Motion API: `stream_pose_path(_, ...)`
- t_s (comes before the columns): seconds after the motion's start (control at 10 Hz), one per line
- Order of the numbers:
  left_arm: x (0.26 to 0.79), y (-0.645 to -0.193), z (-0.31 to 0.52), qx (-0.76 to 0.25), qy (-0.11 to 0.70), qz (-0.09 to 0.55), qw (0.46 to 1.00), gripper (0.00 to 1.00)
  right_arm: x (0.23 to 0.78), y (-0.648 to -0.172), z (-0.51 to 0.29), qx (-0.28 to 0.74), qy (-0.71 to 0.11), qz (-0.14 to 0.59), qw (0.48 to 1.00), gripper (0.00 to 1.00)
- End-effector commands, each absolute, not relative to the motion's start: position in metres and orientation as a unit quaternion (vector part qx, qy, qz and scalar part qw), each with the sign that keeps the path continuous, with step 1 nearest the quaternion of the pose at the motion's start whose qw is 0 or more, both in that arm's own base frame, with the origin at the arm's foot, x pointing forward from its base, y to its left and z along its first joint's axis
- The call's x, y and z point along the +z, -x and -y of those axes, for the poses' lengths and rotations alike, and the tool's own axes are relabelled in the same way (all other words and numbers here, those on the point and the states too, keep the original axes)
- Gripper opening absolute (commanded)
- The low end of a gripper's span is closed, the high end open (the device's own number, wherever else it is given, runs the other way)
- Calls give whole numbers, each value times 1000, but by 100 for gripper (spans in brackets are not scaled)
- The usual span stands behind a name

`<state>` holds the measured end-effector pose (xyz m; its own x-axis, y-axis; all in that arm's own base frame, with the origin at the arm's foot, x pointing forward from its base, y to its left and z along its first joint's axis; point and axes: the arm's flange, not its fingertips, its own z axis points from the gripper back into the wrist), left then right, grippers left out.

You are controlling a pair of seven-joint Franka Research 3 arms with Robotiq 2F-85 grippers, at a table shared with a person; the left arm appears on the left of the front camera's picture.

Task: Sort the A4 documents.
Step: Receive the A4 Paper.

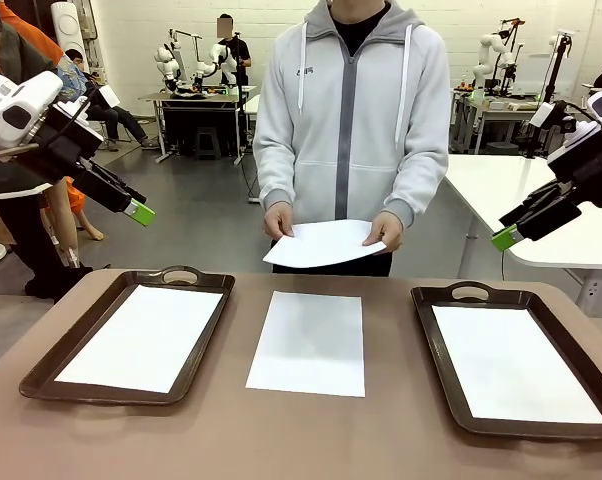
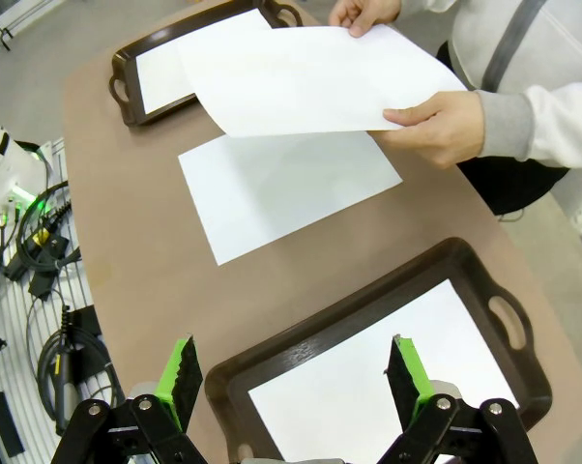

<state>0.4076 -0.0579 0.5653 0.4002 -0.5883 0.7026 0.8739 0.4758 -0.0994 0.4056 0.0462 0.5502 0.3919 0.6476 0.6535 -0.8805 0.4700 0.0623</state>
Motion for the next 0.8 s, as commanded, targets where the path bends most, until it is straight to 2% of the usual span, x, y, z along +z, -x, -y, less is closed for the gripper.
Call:
stream_pose_path(0.0, 564, -407, 56, -462, 235, 308, 798, 100, 551, -406, -47, 473, -201, 284, 810, 100)
stream_pose_path(0.7, 564, -407, 56, -462, 235, 308, 798, 100, 551, -406, -47, 473, -201, 284, 810, 100)
